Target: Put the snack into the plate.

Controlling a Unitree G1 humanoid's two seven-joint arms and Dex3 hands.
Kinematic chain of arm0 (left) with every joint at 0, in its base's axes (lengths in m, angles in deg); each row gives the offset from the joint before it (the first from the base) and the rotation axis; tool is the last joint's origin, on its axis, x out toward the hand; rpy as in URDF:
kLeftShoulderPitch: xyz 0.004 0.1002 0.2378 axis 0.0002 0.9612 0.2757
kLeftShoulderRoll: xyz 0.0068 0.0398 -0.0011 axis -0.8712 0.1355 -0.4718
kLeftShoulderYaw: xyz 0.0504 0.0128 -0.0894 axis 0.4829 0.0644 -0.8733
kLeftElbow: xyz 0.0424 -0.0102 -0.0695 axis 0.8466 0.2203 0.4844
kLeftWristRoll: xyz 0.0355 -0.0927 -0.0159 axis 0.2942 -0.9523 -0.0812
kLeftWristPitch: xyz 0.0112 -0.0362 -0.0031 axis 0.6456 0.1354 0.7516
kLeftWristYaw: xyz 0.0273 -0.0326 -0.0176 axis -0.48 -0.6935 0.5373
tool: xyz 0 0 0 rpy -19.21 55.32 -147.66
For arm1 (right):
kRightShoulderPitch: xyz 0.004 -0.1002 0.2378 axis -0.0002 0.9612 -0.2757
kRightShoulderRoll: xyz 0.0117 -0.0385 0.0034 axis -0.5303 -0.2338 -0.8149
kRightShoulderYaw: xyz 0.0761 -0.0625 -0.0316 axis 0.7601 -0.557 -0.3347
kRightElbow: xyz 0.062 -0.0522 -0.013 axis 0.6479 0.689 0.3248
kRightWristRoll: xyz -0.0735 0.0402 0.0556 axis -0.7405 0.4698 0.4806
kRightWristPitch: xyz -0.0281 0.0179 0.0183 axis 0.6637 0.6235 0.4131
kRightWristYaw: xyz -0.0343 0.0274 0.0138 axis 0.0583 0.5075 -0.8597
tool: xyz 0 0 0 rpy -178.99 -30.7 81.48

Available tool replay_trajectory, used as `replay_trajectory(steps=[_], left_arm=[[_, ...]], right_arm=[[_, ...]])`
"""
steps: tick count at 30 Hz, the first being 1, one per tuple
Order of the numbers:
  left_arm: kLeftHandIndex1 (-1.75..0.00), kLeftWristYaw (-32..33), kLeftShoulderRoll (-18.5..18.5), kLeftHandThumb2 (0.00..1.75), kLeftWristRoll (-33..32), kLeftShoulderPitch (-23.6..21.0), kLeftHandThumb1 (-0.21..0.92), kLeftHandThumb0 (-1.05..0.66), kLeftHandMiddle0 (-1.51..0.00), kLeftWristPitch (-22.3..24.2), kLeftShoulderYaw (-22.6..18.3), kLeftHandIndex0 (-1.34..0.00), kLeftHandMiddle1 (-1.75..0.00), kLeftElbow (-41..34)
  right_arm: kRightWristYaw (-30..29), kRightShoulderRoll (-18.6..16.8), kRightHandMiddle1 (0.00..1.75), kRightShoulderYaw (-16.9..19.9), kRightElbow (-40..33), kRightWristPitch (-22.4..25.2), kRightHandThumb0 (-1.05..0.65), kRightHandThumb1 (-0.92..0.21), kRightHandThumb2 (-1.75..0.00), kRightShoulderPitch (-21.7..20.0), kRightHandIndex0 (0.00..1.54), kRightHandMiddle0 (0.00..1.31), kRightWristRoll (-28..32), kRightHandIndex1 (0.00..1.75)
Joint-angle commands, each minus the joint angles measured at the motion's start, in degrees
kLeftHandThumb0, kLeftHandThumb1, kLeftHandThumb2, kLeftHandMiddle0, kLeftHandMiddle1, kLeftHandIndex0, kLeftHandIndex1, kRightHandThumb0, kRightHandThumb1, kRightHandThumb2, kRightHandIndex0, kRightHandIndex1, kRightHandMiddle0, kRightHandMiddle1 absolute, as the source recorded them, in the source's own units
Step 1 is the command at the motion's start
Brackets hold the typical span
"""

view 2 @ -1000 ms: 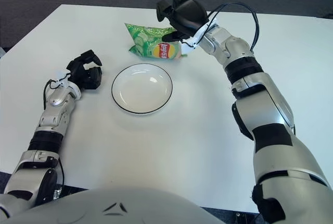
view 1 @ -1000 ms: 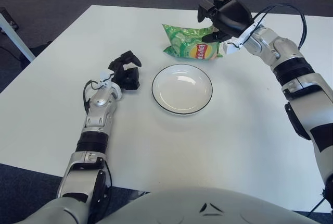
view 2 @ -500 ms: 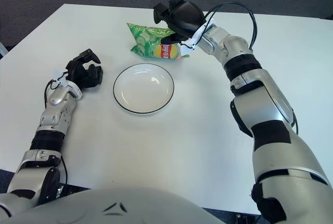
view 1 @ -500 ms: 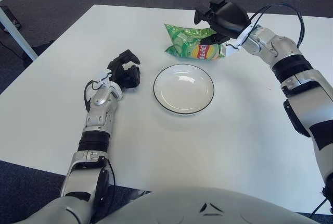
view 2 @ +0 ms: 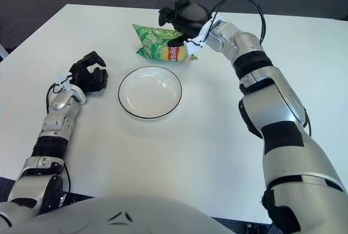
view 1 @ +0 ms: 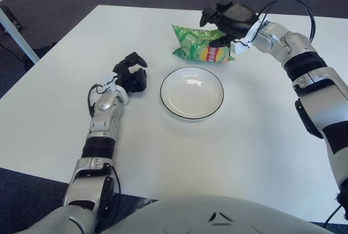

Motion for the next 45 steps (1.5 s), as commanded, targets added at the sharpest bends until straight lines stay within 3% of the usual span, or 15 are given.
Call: replay_trajectory(steps=[1,8,26,32,45], left_arm=[[-1.75,-0.67,3.06,1.28,0.78,3.52,0.35,-0.47,-1.28,-0.56,1.03,-0.59,-1.75,2.97],[-1.75,-1.50,2.94,1.27,0.53,3.21,0.35,-0.46,-1.28,-0.85,0.79,-0.58,-1.75,3.83],[-1.75,-2.02,2.58,1.28,1.16,3.34,0.35,-0.47,-1.25,-2.05,0.73,-0.59,-1.75,4.37],[-1.75,-2.57,2.38,1.28,1.32,3.37,0.35,-0.47,-1.25,-2.59,0.57,-0.59,-1.75,4.54],[-1.75,-2.24,2.76,1.31,1.93,3.10,0.32,-0.47,-1.29,-4.70,0.05,-0.61,-1.75,5.73]], right_arm=[[5.75,-1.41,0.34,0.47,2.04,0.37,-1.04,-0.92,-0.95,-1.09,0.00,0.00,2.53,0.09],[9.59,-2.82,0.05,0.81,4.98,0.21,-1.05,-0.92,-0.99,-1.45,0.00,0.00,4.25,0.00],[16.04,-4.67,0.00,-0.27,9.43,4.89,-1.05,-0.92,-1.00,-2.97,0.00,0.00,3.97,0.00],[14.77,-5.43,0.00,-0.85,10.69,7.40,-1.05,-0.92,-1.03,-2.63,0.00,0.00,3.37,0.00],[5.77,-6.65,0.00,-2.63,12.70,14.25,-1.05,-0.92,-0.99,-2.07,0.00,0.00,1.14,0.00]])
